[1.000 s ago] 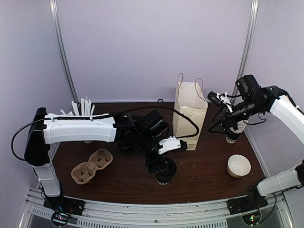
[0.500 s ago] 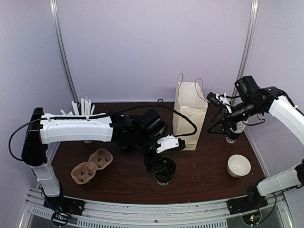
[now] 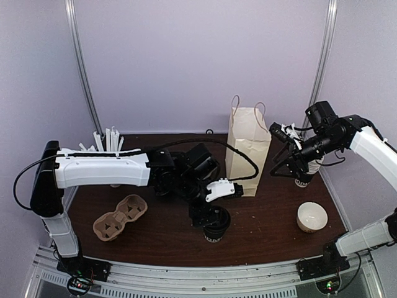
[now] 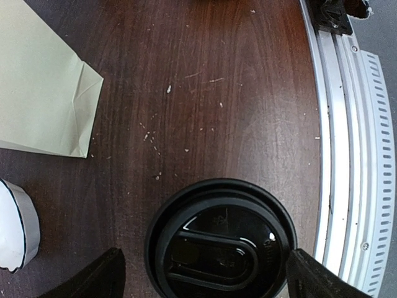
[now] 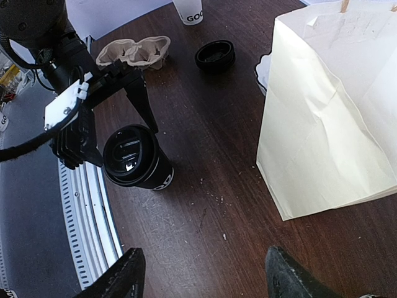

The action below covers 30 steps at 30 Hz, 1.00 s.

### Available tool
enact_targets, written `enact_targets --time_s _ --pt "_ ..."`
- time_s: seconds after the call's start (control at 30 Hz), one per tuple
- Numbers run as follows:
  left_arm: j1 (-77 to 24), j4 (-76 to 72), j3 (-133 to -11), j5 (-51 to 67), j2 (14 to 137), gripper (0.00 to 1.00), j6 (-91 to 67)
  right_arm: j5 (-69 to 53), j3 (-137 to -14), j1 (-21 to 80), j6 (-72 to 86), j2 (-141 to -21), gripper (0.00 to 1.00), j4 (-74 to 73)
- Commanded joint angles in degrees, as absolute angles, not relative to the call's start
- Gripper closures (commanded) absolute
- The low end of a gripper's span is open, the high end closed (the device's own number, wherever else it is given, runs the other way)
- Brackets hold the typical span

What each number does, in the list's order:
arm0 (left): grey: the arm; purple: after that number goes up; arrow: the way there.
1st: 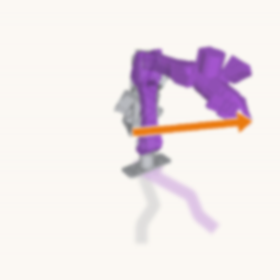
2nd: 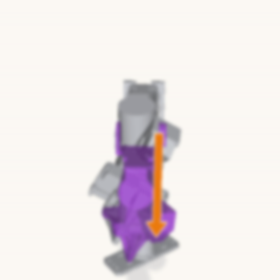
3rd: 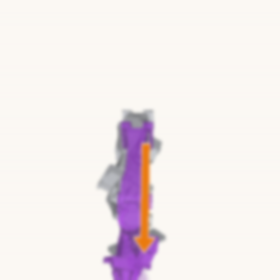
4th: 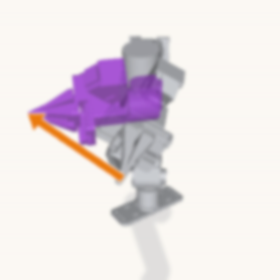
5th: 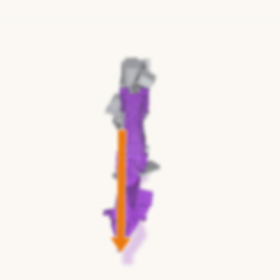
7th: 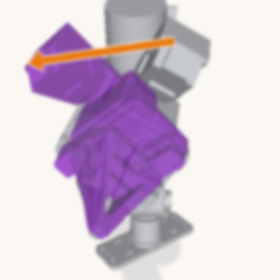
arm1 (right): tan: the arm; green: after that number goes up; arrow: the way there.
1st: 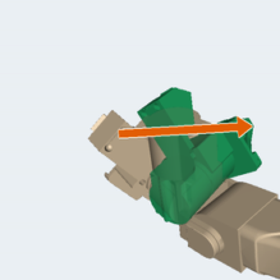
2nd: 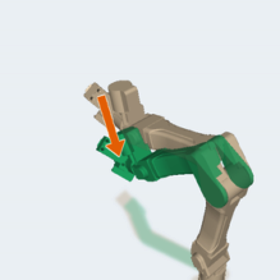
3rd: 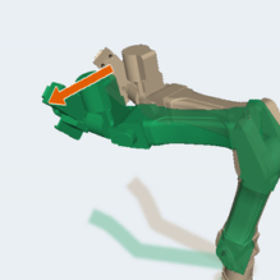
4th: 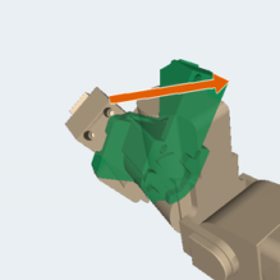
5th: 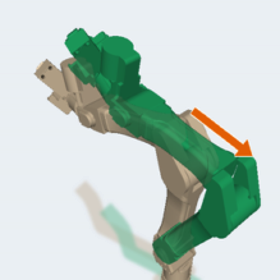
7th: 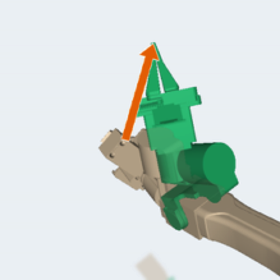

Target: Pack the takeout coffee

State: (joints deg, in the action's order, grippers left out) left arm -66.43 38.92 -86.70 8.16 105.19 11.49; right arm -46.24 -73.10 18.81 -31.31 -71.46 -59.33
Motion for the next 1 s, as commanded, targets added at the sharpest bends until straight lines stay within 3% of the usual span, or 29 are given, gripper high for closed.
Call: enact_targets --time_s 0.0,0.17,0.63,0.97 --pt "-66.45 38.58 -87.71 6.11 107.45 0.07 11.85 -46.50 -72.20 18.31 -31.18 -70.85 0.30 -58.47" --pt "-66.45 39.11 -87.25 7.92 107.16 0.03 12.10 -46.74 -72.29 18.33 -31.11 -70.71 0.30 -58.62" --pt "-66.45 35.68 -84.51 10.86 100.77 0.02 12.29 -46.89 -71.63 18.12 -31.03 -70.45 0.30 -58.54" --pt "-66.45 35.97 -83.50 11.84 102.66 0.03 11.60 -47.10 -71.23 18.02 -31.03 -70.36 0.30 -58.38"
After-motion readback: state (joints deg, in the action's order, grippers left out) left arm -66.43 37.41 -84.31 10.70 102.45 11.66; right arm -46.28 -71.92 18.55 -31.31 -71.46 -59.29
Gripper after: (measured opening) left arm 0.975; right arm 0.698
